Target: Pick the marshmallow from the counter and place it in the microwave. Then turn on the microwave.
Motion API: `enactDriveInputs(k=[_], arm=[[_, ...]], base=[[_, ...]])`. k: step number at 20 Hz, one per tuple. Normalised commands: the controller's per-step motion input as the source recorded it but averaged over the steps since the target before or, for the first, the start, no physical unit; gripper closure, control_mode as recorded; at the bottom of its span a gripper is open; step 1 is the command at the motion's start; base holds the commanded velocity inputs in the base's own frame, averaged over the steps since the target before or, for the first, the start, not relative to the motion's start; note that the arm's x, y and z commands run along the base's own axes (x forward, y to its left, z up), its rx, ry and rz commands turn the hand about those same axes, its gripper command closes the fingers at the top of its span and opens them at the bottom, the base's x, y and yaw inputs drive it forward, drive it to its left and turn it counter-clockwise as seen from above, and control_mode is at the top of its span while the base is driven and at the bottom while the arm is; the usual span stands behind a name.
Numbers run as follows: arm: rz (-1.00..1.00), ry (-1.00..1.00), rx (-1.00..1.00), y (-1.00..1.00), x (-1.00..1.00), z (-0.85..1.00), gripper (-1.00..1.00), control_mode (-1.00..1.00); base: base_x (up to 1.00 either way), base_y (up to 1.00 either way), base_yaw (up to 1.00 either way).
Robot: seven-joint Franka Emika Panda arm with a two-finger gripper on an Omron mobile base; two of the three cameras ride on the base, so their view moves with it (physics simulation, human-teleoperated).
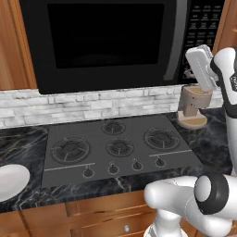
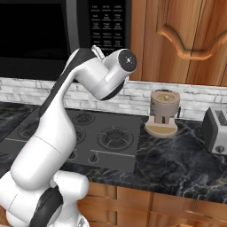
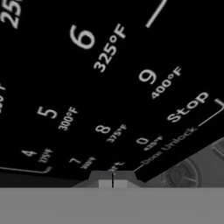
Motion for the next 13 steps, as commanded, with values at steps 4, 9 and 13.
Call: enactDriveInputs(k=[4, 9, 13], arm=[[-0.03, 0.00, 0.05, -0.08, 0.24, -0.13, 1.00, -1.00], [-0.04, 0.00, 0.04, -0.09, 0.23, -0.19, 1.00, -1.00], [-0.04, 0.00, 0.02, -0.17, 0.20, -0.31, 1.00, -1.00]], base=[[0.00, 0.00, 0.00], [0.00, 0.00, 0.00], [0.00, 0.00, 0.00]])
